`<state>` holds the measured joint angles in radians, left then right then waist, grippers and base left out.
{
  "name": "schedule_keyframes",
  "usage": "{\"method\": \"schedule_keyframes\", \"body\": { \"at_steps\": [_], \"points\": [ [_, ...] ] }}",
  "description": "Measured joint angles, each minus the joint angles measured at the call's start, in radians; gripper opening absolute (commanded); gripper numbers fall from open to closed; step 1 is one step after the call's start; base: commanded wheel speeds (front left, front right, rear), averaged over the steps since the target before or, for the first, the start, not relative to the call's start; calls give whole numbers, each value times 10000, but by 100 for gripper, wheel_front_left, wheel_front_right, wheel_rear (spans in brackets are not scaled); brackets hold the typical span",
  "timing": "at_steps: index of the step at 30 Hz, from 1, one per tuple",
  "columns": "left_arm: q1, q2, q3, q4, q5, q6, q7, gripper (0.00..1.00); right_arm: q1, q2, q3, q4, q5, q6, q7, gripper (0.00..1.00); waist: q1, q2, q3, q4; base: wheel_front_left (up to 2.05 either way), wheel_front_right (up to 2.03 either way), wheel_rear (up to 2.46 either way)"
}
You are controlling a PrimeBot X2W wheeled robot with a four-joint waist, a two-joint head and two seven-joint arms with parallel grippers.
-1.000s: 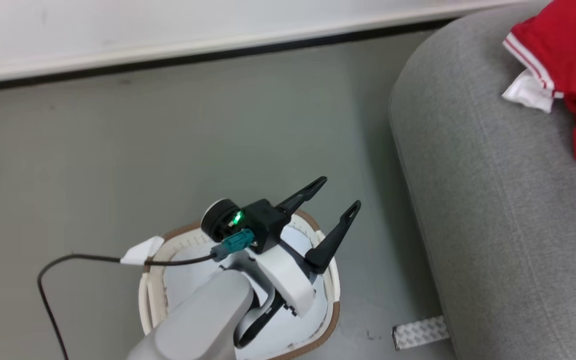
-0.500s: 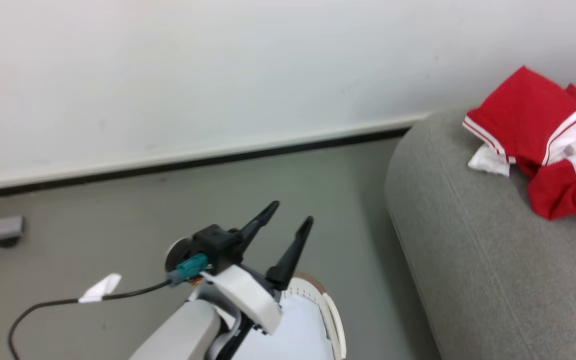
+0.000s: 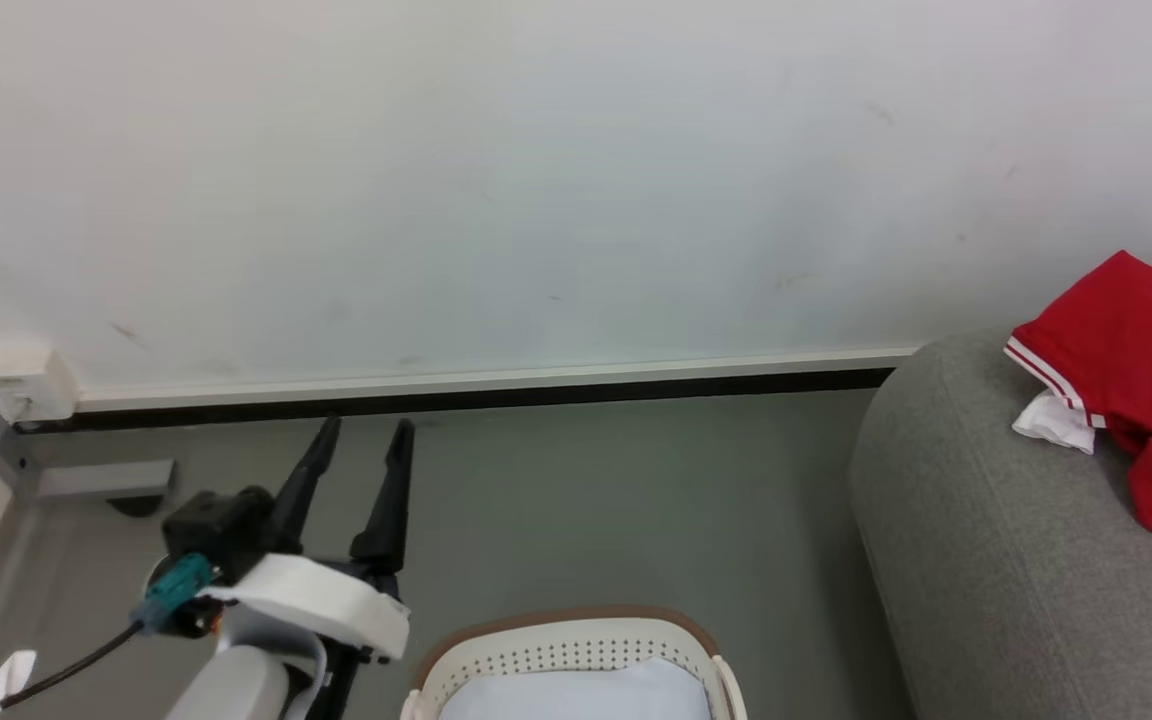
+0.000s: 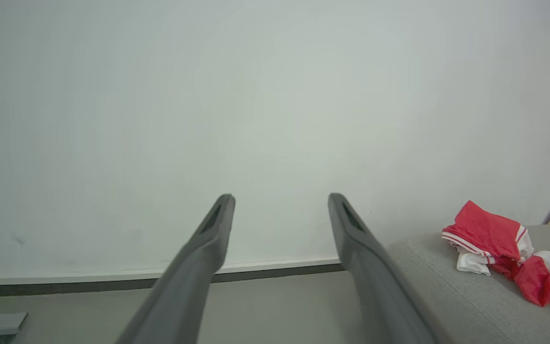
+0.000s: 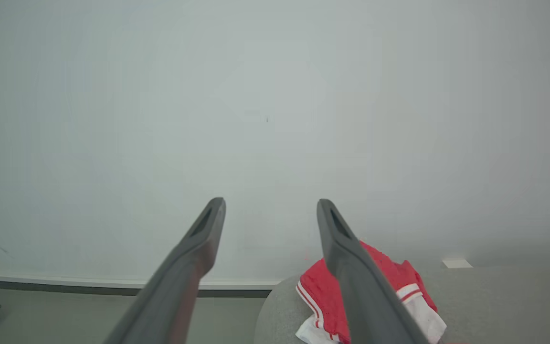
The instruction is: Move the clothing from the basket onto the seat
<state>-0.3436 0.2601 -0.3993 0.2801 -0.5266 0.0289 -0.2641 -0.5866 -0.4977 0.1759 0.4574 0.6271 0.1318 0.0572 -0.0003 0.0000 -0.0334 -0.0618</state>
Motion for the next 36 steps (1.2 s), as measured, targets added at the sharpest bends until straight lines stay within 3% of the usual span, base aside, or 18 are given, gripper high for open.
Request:
{"method": "schedule_keyframes", "body": {
  "at_steps": [9, 19, 36],
  "points": [
    [1234, -491, 1563, -497, 190, 109, 0, 100, 2563, 1452, -859, -1498, -1557, 0, -1618, 100, 1, 0, -73, 497, 0, 0, 0],
    [2235, -1363, 2610, -173, 1216, -587, 0, 100, 4214, 2763, -677, -1406, -2117, 0, -3051, 100, 2, 0, -53, 599, 0, 0, 0],
    [2316, -1988, 3469, 439, 2295, -1260, 0, 100, 4562, 3244, -573, -1244, -2479, 0, -3196, 100, 3, 0, -41, 311, 0, 0, 0]
  ]
}}
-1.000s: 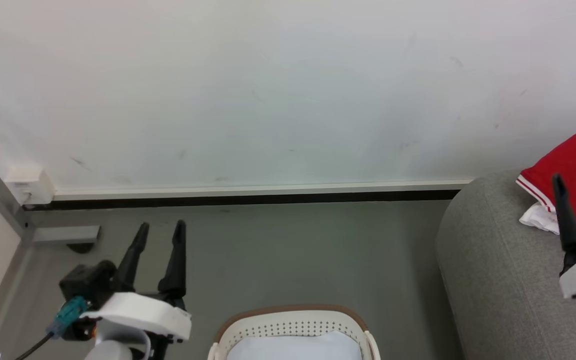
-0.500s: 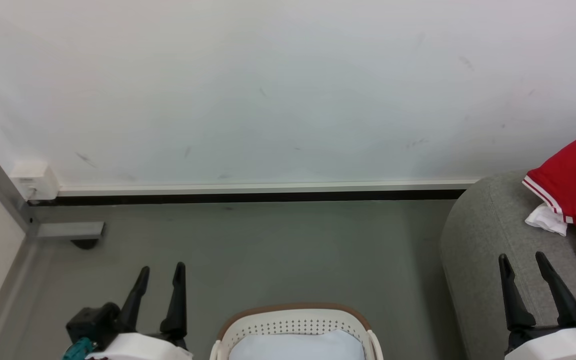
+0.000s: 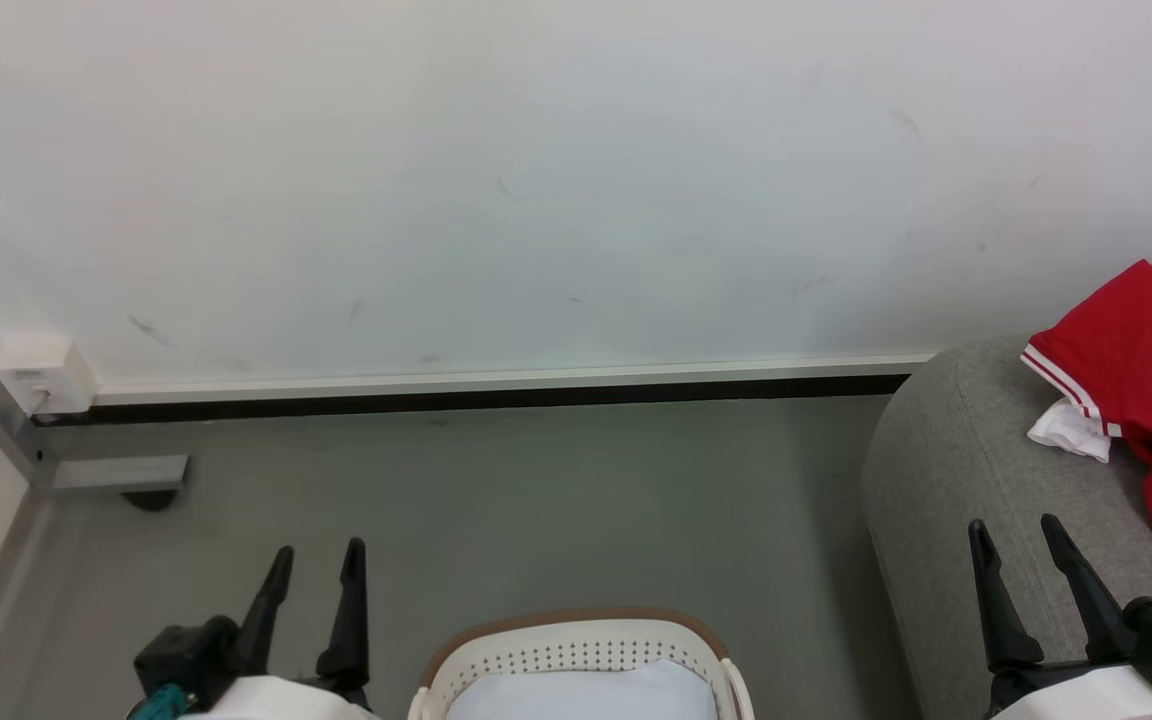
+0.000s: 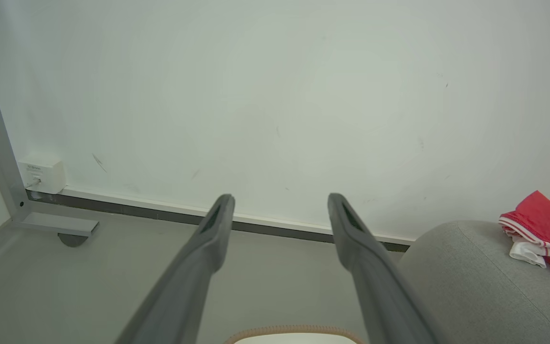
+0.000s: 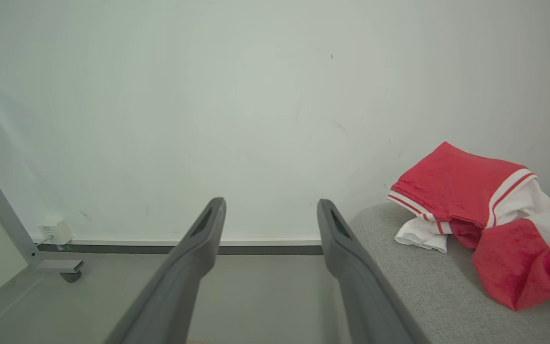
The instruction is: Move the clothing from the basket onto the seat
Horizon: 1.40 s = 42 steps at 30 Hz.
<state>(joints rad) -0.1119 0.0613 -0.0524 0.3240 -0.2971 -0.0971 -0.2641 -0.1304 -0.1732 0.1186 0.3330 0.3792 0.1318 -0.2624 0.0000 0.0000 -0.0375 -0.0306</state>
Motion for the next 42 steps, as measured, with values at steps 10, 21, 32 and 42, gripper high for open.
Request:
{"method": "schedule_keyframes", "body": {
  "at_steps": [10, 21, 32, 42],
  "points": [
    [-15, -90, 209, 144, 249, -127, 0, 100, -19, 71, -42, -29, -38, 0, 0, 100, 0, 0, -7, -14, 0, 0, 0],
    [349, -180, 188, 692, 209, -167, 52, 0, 368, 257, 67, 408, 4, 2, 98, 0, 0, 0, 4, 14, 0, 0, 0],
    [369, -186, 420, 575, -1695, -169, 623, 0, 403, 431, -265, 290, 1760, 2, 637, 0, 1, 0, 40, 41, 0, 0, 0],
    [366, -186, 546, 374, -3256, -176, 1053, 0, 401, 518, -545, 157, 3208, 2, 1064, 0, 0, 0, 72, 64, 0, 0, 0]
  ]
}}
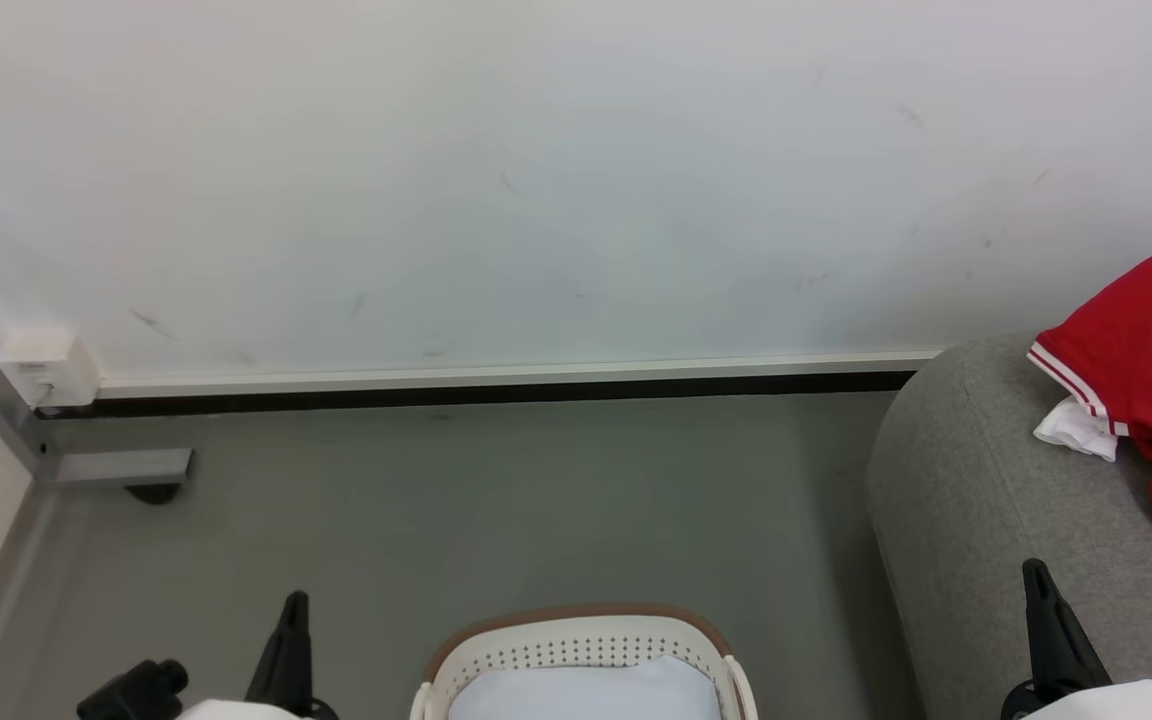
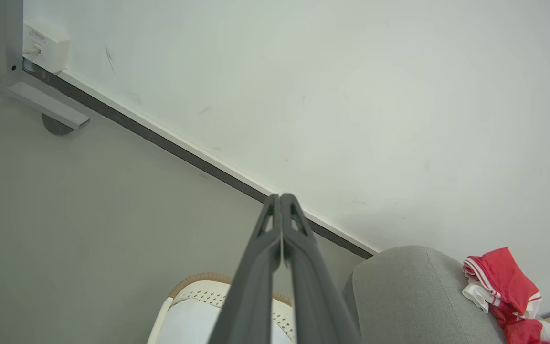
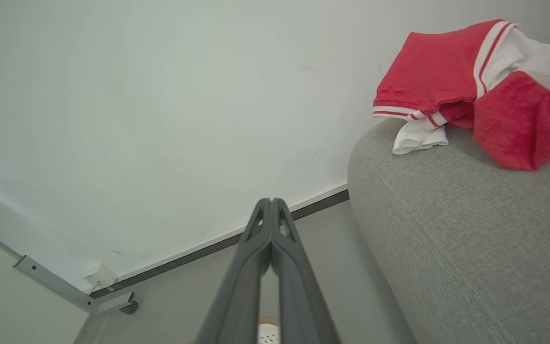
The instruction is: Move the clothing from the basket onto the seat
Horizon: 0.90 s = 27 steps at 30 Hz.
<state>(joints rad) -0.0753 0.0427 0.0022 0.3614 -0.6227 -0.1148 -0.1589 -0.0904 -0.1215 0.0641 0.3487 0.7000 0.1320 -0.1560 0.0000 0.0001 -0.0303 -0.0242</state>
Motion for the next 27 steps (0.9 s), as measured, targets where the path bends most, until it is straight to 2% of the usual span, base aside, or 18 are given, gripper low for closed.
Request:
{"method": "schedule_keyframes", "body": {
  "at_steps": [27],
  "points": [
    [-70, 2, 403, -414, -3501, -54, 966, 0, -13, 267, -639, -360, 3208, 0, 955, 0, 0, 0, 86, 63, 0, 0, 0]
  ]
}}
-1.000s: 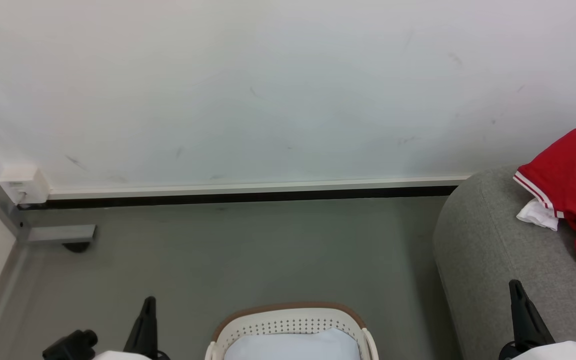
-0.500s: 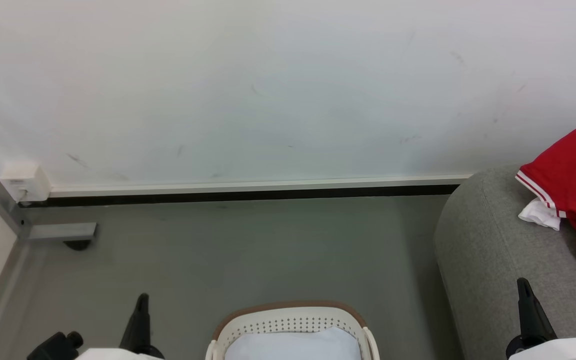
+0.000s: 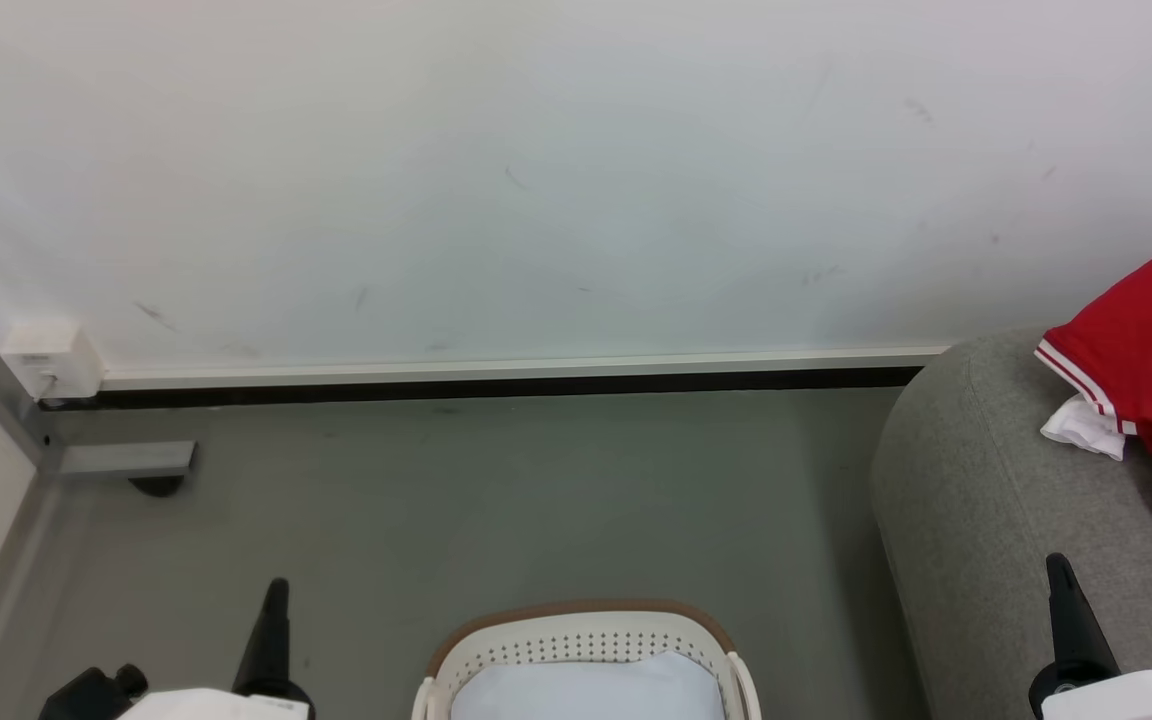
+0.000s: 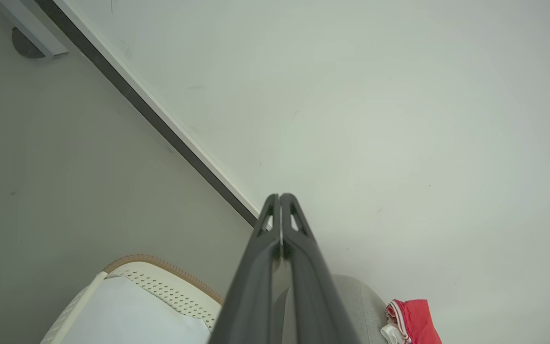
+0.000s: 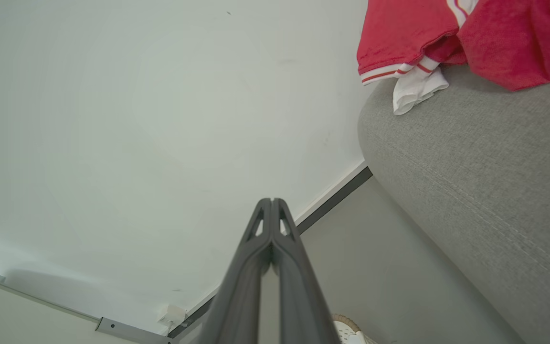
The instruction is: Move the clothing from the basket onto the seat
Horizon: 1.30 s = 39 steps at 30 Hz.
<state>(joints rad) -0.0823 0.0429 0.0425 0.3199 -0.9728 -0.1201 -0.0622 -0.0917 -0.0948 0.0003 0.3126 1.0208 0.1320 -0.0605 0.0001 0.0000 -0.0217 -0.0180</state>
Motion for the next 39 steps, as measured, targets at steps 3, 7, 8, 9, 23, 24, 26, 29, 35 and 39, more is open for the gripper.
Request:
{"method": "schedule_keyframes", "body": {
  "at_steps": [3, 7, 8, 9, 23, 24, 26, 29, 35, 39],
  "points": [
    [-7, 2, 46, -35, -370, -15, 86, 0, -4, 19, -54, -38, 362, 0, 98, 0, 0, 0, 10, 7, 0, 0, 0],
    [-20, 2, 94, -75, -725, -15, 198, 0, -12, 42, -119, -94, 721, 0, 217, 0, 0, 0, 23, 16, 0, 0, 0],
    [-22, 2, 109, -90, -874, -17, 255, 0, -15, 48, -138, -107, 842, 0, 255, 0, 0, 0, 26, 19, 0, 0, 0],
    [-25, 2, 115, -102, -1016, -17, 268, 0, -17, 56, -157, -119, 955, 0, 270, 0, 0, 0, 29, 21, 0, 0, 0],
    [-101, 6, 244, -274, -2368, -27, 625, 0, -42, 167, -412, -245, 2207, 0, 642, 0, 0, 0, 73, 53, 0, 0, 0],
    [-102, 8, 259, -288, -2445, -27, 656, 0, -43, 176, -426, -257, 2288, 0, 694, 0, 0, 0, 77, 55, 0, 0, 0],
    [-105, 8, 286, -307, -2560, -27, 709, 0, -45, 205, -454, -268, 2405, 0, 723, 0, 0, 0, 83, 60, 0, 0, 0],
    [-112, 8, 318, -328, -2909, -29, 794, 0, -49, 226, -504, -293, 2663, 0, 790, 0, 0, 0, 93, 67, 0, 0, 0],
    [-124, 10, 385, -376, -3379, -31, 961, 0, -60, 261, -614, -359, 3110, 0, 949, 0, 0, 0, 112, 81, 0, 0, 0],
    [-134, 12, 420, -412, -3701, -36, 1024, 0, -73, 278, -671, -387, 3461, 0, 1034, 0, 0, 0, 124, 90, 0, 0, 0]
  ]
}}
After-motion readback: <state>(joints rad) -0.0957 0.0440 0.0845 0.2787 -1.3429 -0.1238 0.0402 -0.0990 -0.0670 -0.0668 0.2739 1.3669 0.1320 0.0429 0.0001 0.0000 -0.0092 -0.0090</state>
